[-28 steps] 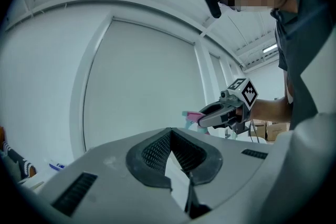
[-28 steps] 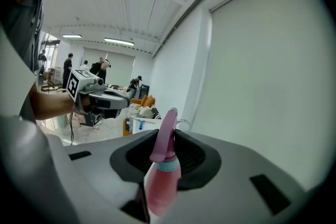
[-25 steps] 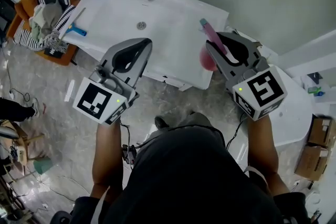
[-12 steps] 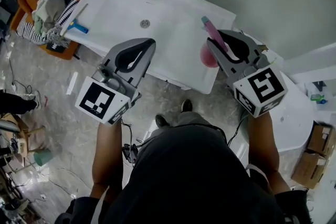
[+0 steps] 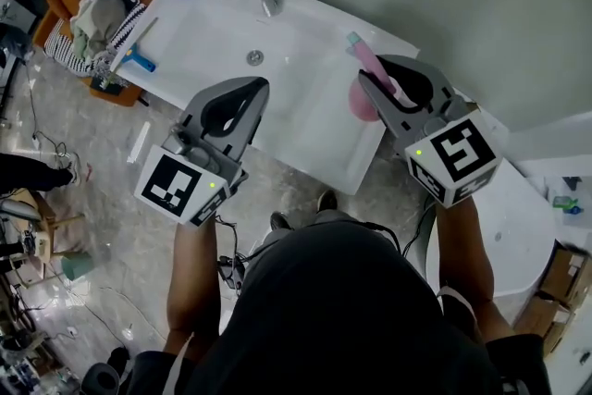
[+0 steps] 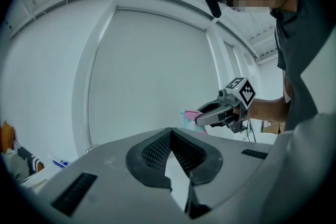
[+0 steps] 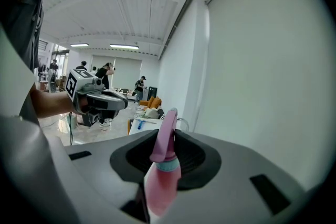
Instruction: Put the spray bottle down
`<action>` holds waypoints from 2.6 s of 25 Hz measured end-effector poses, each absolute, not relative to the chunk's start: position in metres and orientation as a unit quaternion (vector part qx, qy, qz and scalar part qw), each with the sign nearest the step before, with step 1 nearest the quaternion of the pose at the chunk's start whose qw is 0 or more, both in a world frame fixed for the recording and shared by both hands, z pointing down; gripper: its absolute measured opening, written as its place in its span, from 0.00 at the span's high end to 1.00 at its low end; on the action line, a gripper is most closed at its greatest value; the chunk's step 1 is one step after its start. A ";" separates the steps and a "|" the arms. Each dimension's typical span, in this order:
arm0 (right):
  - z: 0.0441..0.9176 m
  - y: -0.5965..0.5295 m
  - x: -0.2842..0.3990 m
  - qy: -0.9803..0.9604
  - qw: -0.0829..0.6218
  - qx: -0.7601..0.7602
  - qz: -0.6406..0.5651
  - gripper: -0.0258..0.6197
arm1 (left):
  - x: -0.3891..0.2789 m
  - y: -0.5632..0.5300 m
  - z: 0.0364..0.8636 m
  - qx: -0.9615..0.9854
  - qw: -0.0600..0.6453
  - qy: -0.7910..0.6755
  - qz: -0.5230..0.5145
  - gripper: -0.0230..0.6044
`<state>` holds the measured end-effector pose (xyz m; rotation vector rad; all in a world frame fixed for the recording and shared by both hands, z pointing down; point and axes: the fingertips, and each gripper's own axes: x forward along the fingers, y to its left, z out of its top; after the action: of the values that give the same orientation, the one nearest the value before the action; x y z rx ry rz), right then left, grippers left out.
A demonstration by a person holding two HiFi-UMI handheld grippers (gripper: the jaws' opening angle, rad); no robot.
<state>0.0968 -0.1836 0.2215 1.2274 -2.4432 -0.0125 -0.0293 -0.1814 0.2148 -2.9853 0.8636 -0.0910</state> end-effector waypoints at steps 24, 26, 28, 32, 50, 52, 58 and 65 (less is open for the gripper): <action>0.242 -0.239 0.123 -0.864 0.221 0.452 0.017 0.81 | -0.009 -0.246 0.232 -0.963 -0.002 0.267 -0.023 0.96; 0.241 -0.244 0.119 -0.858 0.226 0.461 0.020 0.81 | -0.014 -0.254 0.233 -0.966 -0.004 0.259 -0.017 0.96; 0.240 -0.247 0.113 -0.852 0.232 0.469 0.019 0.81 | -0.021 -0.262 0.232 -0.968 -0.006 0.252 -0.011 0.96; 0.239 -0.252 0.106 -0.839 0.243 0.486 0.015 0.81 | -0.031 -0.273 0.234 -0.972 -0.008 0.235 -0.001 0.96; 0.257 -0.310 0.127 -0.861 0.229 0.453 0.027 0.81 | -0.003 -0.316 0.262 -0.964 -0.031 0.261 -0.039 0.96; 0.258 -0.316 0.134 -0.867 0.225 0.444 0.028 0.81 | 0.005 -0.319 0.262 -0.961 -0.033 0.270 -0.043 0.96; 0.257 -0.334 0.145 -0.887 0.215 0.408 0.021 0.81 | 0.021 -0.322 0.262 -0.952 -0.034 0.299 -0.060 0.96; 0.273 -0.352 0.146 -0.903 0.208 0.376 0.018 0.81 | 0.025 -0.326 0.271 -0.940 -0.032 0.333 -0.069 0.96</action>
<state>0.1464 -0.3525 0.2733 1.0466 -2.5120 0.0487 0.0251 -0.3257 0.2706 -3.0152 1.0679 -0.2225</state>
